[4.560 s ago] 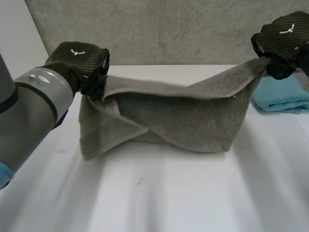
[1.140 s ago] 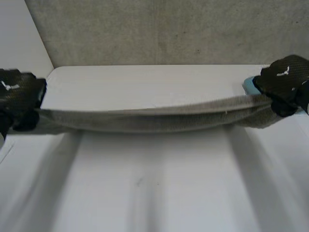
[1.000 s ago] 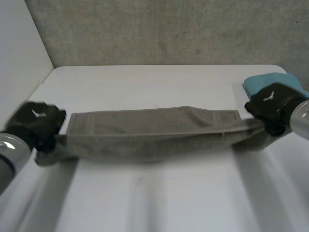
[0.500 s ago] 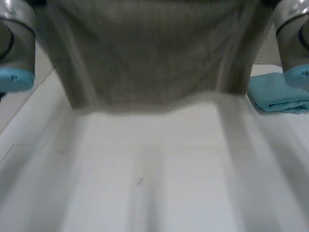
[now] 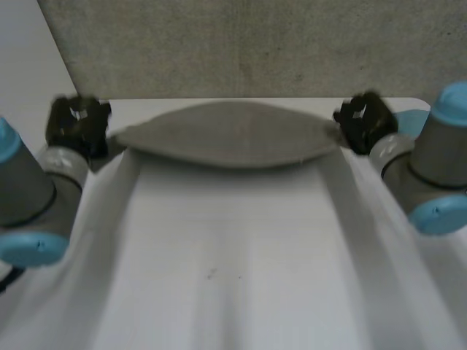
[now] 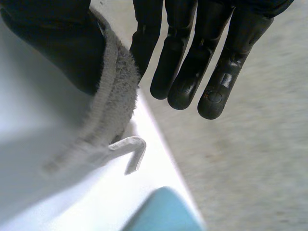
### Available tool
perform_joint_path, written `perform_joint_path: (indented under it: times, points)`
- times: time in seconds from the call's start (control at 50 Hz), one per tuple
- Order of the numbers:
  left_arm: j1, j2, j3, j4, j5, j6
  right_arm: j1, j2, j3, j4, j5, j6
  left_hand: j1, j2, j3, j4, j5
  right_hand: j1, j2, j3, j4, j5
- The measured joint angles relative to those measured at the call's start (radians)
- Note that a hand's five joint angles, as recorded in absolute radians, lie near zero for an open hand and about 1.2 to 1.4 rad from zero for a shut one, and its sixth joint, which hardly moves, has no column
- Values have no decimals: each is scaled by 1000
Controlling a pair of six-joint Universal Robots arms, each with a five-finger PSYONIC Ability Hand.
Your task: Fold the laundry.
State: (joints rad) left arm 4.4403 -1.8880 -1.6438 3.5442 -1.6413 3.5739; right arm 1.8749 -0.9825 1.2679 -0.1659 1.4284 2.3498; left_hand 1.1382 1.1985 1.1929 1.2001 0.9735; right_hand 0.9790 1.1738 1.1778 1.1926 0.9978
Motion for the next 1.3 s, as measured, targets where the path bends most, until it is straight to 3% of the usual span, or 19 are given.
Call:
perform_joint_path:
  times: [0.18, 0.3, 0.34, 0.38, 0.4, 0.52, 0.64, 0.82, 1.08, 1.12, 1.14, 1.16, 1.18, 1.2, 1.22, 1.24, 1.3]
  points:
    - [10, 41, -224, -50, 6, 43, -4, -11, 154, 39, -15, -72, 0, 0, 0, 0, 0, 0, 0, 0, 0, 0]
    - [27, 172, -340, -187, 6, 144, -45, -155, 245, 252, -5, -117, 0, 0, 0, 0, 0, 0, 0, 0, 0, 0]
    - [37, 262, -413, -328, 7, 245, -90, -246, 293, 420, -1, -171, 0, 0, 0, 0, 0, 0, 0, 0, 0, 0]
    - [39, 273, -422, -346, 8, 257, -101, -265, 303, 458, -1, -185, 0, 0, 0, 0, 0, 0, 0, 0, 0, 0]
    - [48, 342, -468, -437, 18, 337, -138, -323, 343, 577, -3, -243, 0, 0, 0, 0, 0, 0, 0, 0, 0, 0]
    - [66, 392, -478, -430, 51, 410, -167, -336, 381, 572, 0, -293, 0, 0, 0, 0, 0, 0, 0, 0, 0, 0]
    - [56, 269, -369, -295, 58, 375, -146, -233, 328, 431, 22, -235, 0, 0, 0, 0, 0, 0, 0, 0, 0, 0]
    - [4, -85, -42, -134, 8, 299, -68, -13, 112, 235, 79, -141, 0, 0, 0, 0, 0, 0, 0, 0, 0, 1]
    - [-59, -438, 399, -116, -126, 300, -26, 248, -196, 148, 157, -155, 0, 0, 0, 0, 0, 0, 0, 0, 0, 1]
    - [-62, -473, 447, -115, -132, 301, -24, 283, -239, 137, 159, -153, 0, 0, 0, 0, 0, -81, -102, -86, -90, -82]
    - [-65, -488, 468, -115, -134, 302, -24, 298, -259, 129, 160, -151, 0, 0, 0, 0, 0, -299, -341, -319, -323, -300]
    - [-67, -498, 482, -115, -135, 302, -23, 305, -268, 123, 160, -149, -127, -115, -115, -116, -109, -299, -341, -319, -323, -300]
    - [-71, -509, 496, -115, -137, 302, -22, 317, -284, 109, 160, -144, -127, -115, -115, -116, -109, -576, -644, -618, -621, -594]
    - [-77, -521, 513, -114, -139, 302, -22, 329, -304, 86, 161, -136, -461, -407, -401, -407, -396, -713, -835, -829, -822, -795]
    - [-77, -521, 513, -114, -139, 302, -22, 329, -304, 86, 161, -136, -461, -407, -401, -407, -396, -713, -835, -829, -822, -795]
    - [-87, -533, 532, -113, -144, 301, -23, 337, -323, 55, 164, -121, -822, -741, -730, -744, -725, -774, -941, -941, -947, -915]
    - [-97, -539, 545, -113, -149, 299, -24, 337, -334, 31, 167, -104, -943, -939, -921, -938, -886, -778, -956, -965, -960, -931]
